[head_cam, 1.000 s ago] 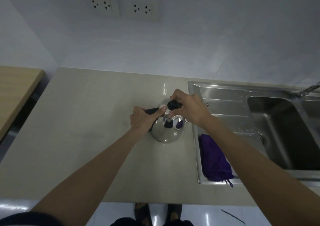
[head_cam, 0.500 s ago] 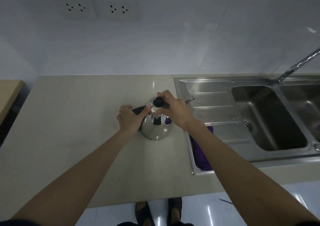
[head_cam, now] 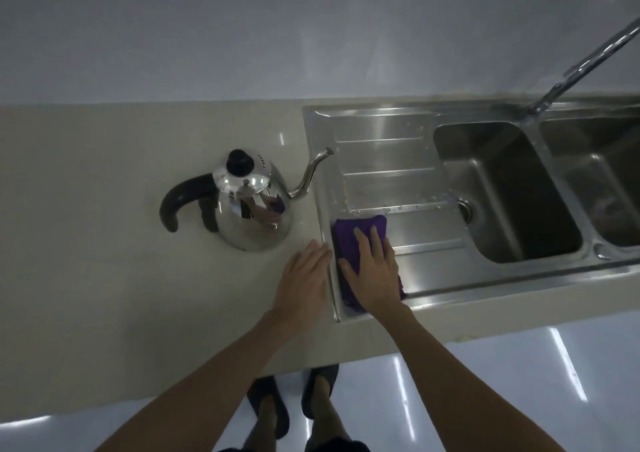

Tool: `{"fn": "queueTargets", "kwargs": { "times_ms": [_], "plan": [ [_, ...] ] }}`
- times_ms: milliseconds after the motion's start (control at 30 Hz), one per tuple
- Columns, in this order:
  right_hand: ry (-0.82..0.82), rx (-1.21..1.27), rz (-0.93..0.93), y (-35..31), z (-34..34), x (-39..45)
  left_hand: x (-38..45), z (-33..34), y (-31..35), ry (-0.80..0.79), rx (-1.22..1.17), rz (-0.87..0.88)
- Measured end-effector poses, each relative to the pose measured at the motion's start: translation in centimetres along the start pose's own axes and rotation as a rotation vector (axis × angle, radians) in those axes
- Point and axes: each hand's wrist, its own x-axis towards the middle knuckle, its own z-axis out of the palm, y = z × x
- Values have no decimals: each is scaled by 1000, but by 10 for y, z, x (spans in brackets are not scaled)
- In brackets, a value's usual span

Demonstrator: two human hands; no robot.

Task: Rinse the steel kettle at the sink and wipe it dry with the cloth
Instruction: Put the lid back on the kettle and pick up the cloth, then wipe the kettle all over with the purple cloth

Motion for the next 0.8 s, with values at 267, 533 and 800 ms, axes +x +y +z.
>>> {"fn": "queueTargets", "kwargs": {
  "times_ms": [267,533,800],
  "plan": [
    [29,-93,-11,15,6,14,0,16,-4,-2,70,-46],
    [558,405,-475,-67,-70,-2,-30,-61,-8,474,-166,-43],
    [247,462,-353,-187,-77,19,-6,-175,-96,456,-113,-285]
  ]
}}
